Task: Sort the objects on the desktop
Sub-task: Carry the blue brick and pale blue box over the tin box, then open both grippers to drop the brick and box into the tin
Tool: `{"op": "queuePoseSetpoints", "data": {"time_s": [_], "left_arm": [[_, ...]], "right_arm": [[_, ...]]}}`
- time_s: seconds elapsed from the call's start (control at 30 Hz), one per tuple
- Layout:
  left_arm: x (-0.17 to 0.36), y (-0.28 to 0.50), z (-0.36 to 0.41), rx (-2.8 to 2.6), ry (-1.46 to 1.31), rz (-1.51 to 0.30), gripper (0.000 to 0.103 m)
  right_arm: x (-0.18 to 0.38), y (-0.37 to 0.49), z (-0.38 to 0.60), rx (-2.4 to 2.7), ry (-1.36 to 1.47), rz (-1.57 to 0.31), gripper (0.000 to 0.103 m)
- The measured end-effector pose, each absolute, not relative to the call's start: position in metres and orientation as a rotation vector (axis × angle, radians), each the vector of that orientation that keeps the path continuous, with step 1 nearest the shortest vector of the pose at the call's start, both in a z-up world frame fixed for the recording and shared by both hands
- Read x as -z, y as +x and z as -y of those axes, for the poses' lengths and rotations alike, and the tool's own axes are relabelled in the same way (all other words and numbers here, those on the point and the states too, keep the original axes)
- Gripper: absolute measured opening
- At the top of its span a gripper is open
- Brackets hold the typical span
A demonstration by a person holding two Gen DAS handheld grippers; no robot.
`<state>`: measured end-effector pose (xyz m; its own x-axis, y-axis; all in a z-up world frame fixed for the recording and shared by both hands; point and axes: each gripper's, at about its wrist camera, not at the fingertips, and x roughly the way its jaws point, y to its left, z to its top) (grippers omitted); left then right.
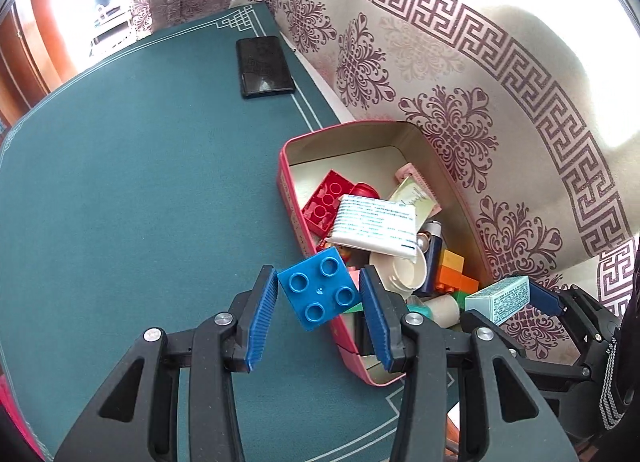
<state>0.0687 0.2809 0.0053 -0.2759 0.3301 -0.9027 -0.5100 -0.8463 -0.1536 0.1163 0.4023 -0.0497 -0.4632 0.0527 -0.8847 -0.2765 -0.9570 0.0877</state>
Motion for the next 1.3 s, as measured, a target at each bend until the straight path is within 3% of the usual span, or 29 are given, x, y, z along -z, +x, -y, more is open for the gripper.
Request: {"op": "queuePoseSetpoints", "data": {"time_s": [0.5,0.6,0.97,1.2,1.3], "left_arm": [[-0.003,0.077,-0.316,-2.075,-1.501,-0.238,0.048],[-0.001,0.079,-0.317,-2.078,-1.511,-0.259,0.053],[-0.008,0.082,-0.300,-2.163,-1.500,-0.264,0.054],[-0.030,0.105,-0.303,-2.292,-1.359,-0.476,0.055],[-0.042,0.112,-0.302,-2.318,-1.344,-0.474,0.061]], "right_arm": [[0.043,0.125,-0.413,-2.561,-1.511,-0.283,0.071],[0.044,0.125,-0.413,-2.566,-1.525,-0.288,0.080],[0.048,0.132,-0.411,-2.556,-1.548,-0.313,0.082],[0.054,0.141,-0.405,-2.531,-1.607,-0.273,0.084],[0.055,0.147,-0.407,-2.509,-1.609,-0.243,0.084]]}}
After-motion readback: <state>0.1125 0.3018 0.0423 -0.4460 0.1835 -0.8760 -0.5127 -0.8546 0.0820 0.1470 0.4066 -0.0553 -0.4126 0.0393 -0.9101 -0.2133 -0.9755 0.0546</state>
